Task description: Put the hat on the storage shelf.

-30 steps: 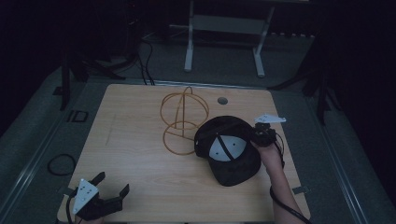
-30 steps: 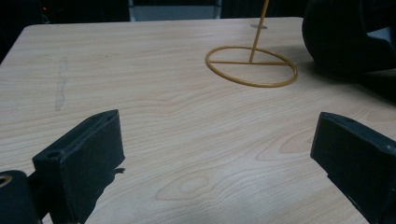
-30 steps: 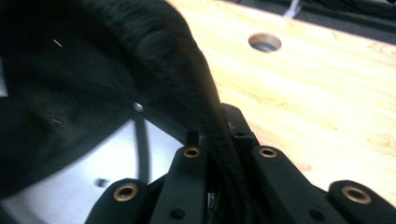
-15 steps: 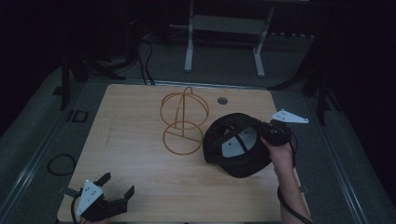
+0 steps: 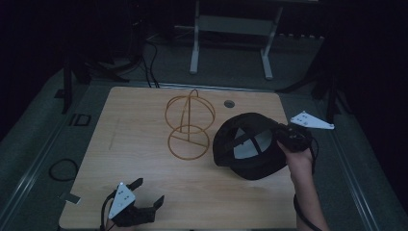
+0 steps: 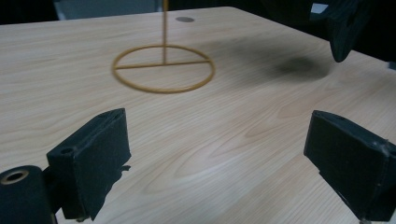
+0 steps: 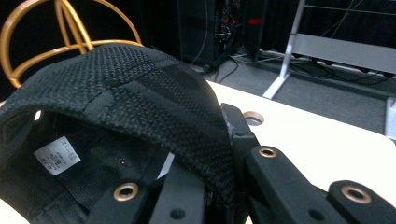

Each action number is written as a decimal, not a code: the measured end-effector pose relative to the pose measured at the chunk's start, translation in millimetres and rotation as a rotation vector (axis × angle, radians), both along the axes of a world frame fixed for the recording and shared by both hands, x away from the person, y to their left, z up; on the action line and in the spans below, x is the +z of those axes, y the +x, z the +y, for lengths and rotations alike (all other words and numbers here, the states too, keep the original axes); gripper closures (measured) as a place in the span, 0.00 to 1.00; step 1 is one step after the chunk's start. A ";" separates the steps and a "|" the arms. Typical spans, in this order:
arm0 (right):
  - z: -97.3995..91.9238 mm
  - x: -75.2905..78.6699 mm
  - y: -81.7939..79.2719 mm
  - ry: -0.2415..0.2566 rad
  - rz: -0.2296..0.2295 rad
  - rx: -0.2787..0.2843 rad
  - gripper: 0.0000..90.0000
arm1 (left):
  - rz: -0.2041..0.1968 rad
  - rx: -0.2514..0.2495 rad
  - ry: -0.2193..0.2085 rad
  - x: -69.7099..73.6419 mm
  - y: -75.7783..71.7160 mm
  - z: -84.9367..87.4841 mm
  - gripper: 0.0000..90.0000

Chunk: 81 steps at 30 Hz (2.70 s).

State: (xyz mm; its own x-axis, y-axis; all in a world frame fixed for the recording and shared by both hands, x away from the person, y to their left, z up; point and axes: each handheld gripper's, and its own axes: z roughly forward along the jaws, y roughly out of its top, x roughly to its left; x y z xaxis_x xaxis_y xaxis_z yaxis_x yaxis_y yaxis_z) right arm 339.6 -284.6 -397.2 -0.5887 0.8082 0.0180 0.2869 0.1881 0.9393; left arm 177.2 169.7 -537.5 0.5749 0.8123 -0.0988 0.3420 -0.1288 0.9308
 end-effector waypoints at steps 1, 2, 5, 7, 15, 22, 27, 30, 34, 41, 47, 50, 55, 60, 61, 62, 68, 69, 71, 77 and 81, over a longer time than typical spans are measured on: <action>-0.1 0.6 -2.2 0.001 -0.003 0.002 0.98 | 0.003 -0.007 -0.011 1.1 2.2 -3.6 0.08; 0.3 1.3 -4.8 0.001 -0.008 0.003 0.98 | 0.010 -0.021 -0.020 3.4 6.5 -9.9 0.08; 1.3 4.4 -14.7 0.000 -0.027 0.005 0.98 | 0.014 -0.045 -0.026 7.4 13.2 -22.8 0.08; 1.2 7.3 -20.2 0.002 -0.035 0.007 0.98 | 0.008 -0.054 -0.024 8.6 15.0 -27.5 0.08; 0.3 12.1 -33.9 0.031 -0.053 0.003 0.98 | -0.001 -0.120 -0.018 20.0 32.5 -69.3 0.08; 8.4 8.1 -38.8 0.022 -0.054 0.017 0.98 | -0.021 -0.174 -0.005 35.0 44.7 -98.7 0.08; 13.8 8.0 -42.5 0.030 -0.062 0.035 0.98 | -0.020 -0.176 0.005 42.8 54.0 -114.6 0.08; 15.7 8.9 -44.9 0.043 -0.069 0.047 0.98 | -0.031 -0.180 0.007 47.9 57.6 -123.4 0.08; 17.6 7.1 -48.0 0.054 -0.098 0.088 0.98 | -0.046 -0.169 0.001 56.5 61.1 -134.5 0.08; 19.1 4.8 -54.9 0.063 -0.091 0.141 0.98 | -0.057 -0.151 -0.006 68.5 69.3 -142.3 0.11; 18.7 4.8 -62.4 0.074 -0.099 0.158 0.98 | -0.091 -0.163 0.010 75.0 69.8 -147.3 0.29; 19.9 1.7 -65.7 0.076 -0.097 0.163 0.98 | -0.115 -0.146 0.029 75.3 67.9 -149.8 0.52; 21.9 -8.1 -71.2 0.074 -0.087 0.159 0.98 | -0.139 -0.077 0.052 74.7 67.6 -147.5 0.92; 23.1 -17.9 -76.6 0.069 -0.074 0.163 0.98 | -0.162 -0.051 0.057 81.8 66.9 -141.7 0.99; 23.5 -19.1 -77.9 0.069 -0.070 0.162 0.98 | -0.169 -0.050 0.059 83.3 66.4 -141.7 0.99; 23.5 -19.9 -78.7 0.071 -0.072 0.161 0.97 | -0.177 -0.055 0.070 85.4 65.8 -141.5 0.99; 18.0 -20.4 -88.3 0.097 -0.072 0.162 0.93 | -0.199 -0.078 0.095 96.8 63.3 -142.7 0.99; 16.8 -20.3 -90.7 0.093 -0.073 0.160 0.91 | -0.206 -0.077 0.099 99.1 62.9 -143.0 0.99; 13.6 -21.5 -95.5 0.091 -0.076 0.157 0.88 | -0.221 -0.084 0.113 104.7 62.3 -144.8 1.00; 1.8 -30.2 -110.5 0.090 -0.050 0.154 0.72 | -0.282 -0.080 0.161 118.0 61.3 -150.0 1.00; -3.6 -36.4 -120.9 0.070 -0.013 0.186 0.56 | -0.323 -0.068 0.162 126.8 61.1 -148.8 0.99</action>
